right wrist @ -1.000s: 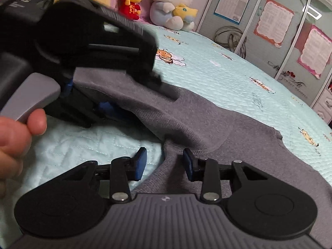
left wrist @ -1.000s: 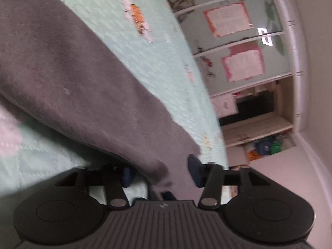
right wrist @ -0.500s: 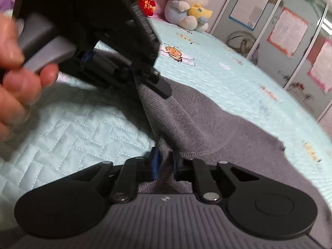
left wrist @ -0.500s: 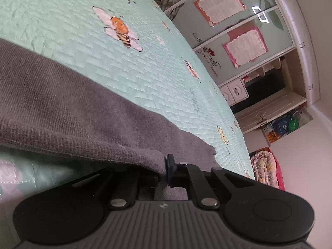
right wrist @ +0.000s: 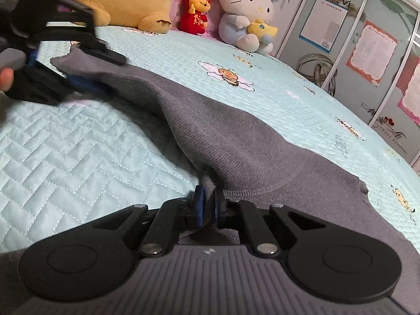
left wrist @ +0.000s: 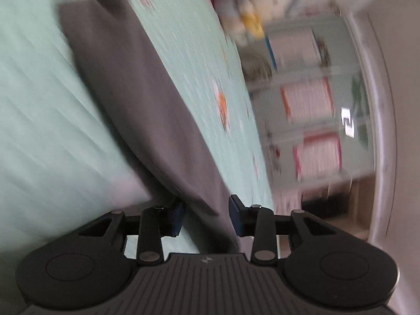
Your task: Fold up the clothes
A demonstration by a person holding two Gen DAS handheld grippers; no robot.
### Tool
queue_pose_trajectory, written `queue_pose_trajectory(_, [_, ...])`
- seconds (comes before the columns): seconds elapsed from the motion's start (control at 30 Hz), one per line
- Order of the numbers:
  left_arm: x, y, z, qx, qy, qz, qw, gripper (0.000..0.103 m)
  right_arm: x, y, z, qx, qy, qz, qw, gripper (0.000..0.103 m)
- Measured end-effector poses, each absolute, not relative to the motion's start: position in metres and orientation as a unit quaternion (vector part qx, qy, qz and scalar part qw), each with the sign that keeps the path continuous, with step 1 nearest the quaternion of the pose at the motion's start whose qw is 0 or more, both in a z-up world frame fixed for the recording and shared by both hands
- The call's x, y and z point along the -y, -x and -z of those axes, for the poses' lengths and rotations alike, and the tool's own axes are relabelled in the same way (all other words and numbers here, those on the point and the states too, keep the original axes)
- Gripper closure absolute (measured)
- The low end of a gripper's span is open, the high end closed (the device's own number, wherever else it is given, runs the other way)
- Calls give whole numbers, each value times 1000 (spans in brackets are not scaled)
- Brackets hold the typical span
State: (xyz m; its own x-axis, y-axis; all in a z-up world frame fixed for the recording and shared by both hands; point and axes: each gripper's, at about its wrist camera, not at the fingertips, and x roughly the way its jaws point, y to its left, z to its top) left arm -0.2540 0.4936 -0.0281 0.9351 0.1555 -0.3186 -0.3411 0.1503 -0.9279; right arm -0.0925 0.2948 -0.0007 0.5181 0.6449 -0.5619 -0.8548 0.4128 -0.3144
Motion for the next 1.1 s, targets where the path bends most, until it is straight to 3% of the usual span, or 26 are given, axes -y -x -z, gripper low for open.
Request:
queue_pose_trajectory(0.3, [-550, 266, 27, -29, 623, -229, 747, 65, -296, 87, 1, -185, 286, -459, 820, 96])
queue_pose_trajectory(0.4, [-568, 249, 16, -41, 594, -235, 768, 96, -296, 88, 1, -184, 287, -461, 819, 96])
queue_pose_trajectory(0.53, [-598, 231, -29, -20, 492, -211, 844, 97, -295, 90, 1, -185, 288, -466, 816, 96])
queue_pose_trajectory(0.97, [-616, 231, 6, -130, 442, -286, 840, 90, -282, 63, -6, -245, 190, -509, 803, 89])
queue_pose_trajectory(1.03, [-613, 235, 0, -137, 441, -301, 834, 89, -280, 62, -6, -248, 182, -516, 799, 82])
queue_pose_trajectory(1.1, [-610, 244, -7, -130, 444, -325, 825, 85, -278, 61, -7, -252, 173, -534, 788, 62])
